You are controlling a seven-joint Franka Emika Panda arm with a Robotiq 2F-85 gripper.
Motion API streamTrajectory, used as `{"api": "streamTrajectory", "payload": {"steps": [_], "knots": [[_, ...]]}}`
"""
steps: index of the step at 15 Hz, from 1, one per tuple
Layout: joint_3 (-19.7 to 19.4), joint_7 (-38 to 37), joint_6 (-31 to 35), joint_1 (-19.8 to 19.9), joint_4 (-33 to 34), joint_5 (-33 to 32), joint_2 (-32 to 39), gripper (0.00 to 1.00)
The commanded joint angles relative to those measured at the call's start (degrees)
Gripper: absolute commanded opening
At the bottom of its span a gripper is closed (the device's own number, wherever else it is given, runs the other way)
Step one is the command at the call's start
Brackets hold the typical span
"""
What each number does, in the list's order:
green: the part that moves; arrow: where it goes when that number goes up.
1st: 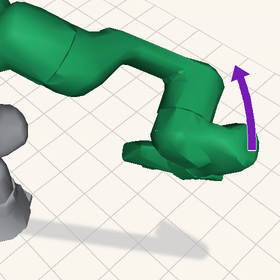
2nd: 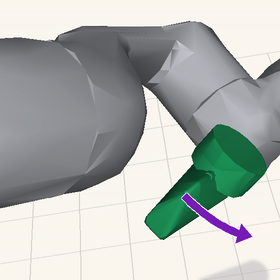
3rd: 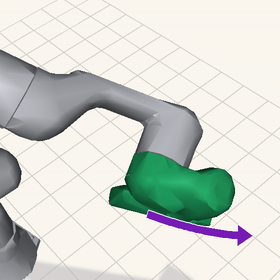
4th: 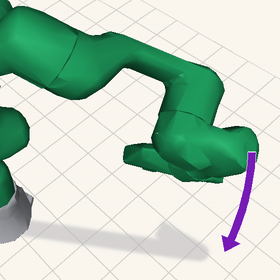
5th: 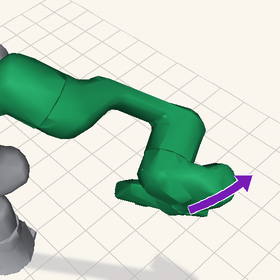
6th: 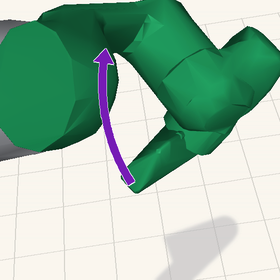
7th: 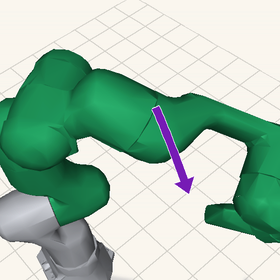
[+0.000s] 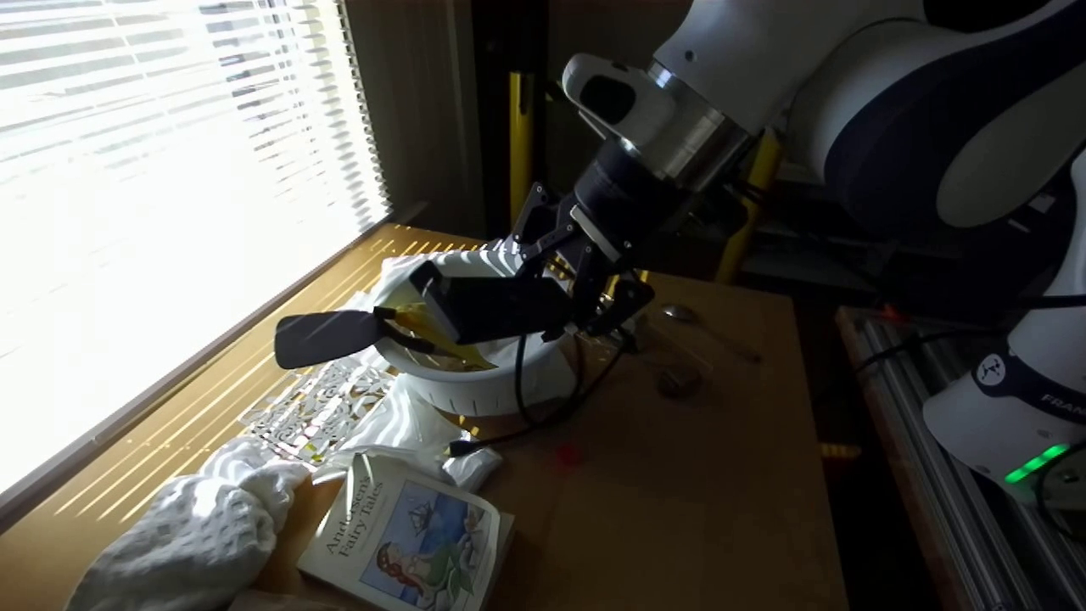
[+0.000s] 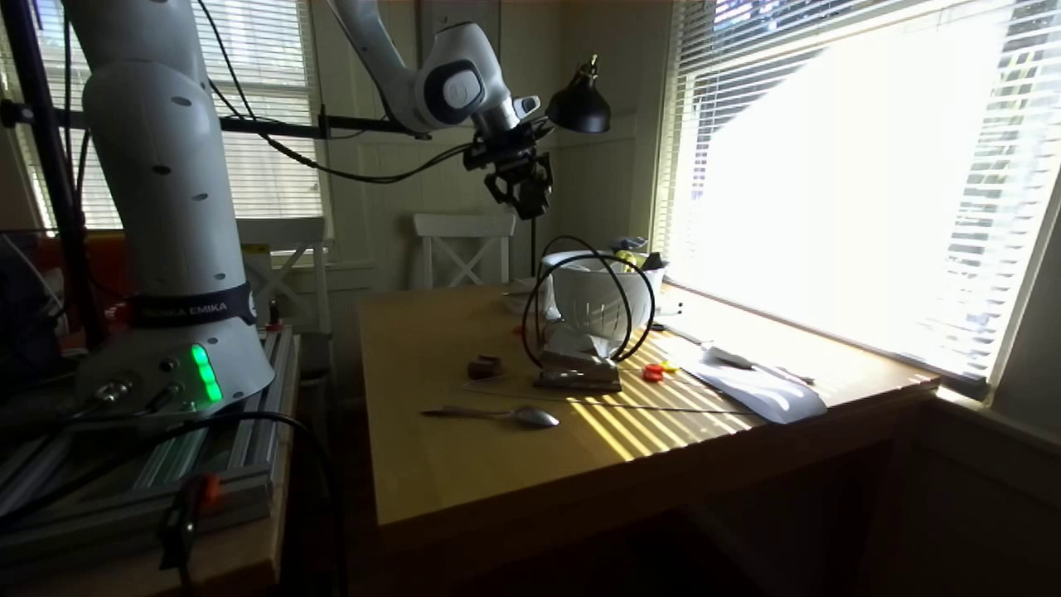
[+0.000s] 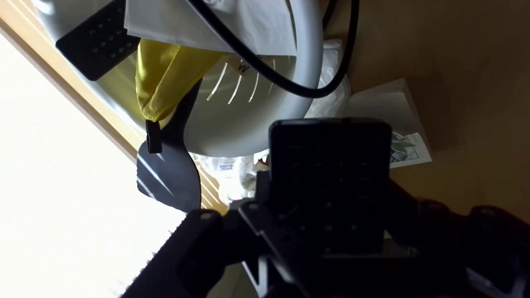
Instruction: Put the black remote, the stapler and the silver spoon inside the white colander
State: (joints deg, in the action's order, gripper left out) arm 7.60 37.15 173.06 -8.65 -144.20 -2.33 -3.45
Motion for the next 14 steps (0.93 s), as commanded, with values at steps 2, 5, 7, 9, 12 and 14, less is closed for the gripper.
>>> {"api": "streamTrajectory", "payload": {"steps": [2,5,7,9,12,14], "knots": [[-0.37,-8.57,2.40,4.55,1.56,-10.11,1.19,0.36],[-1.83,-14.90,0.05,7.51,8.54,-13.58,5.01,0.36],[-2.35,-17.05,-1.93,7.79,12.16,-15.03,7.28,0.36],[-0.02,-10.29,-5.38,5.98,14.78,-5.58,10.39,0.36],[8.67,-0.44,-8.10,9.15,18.27,9.09,15.55,0.36],[9.45,2.74,-8.71,9.76,19.30,13.39,16.87,0.36]]}}
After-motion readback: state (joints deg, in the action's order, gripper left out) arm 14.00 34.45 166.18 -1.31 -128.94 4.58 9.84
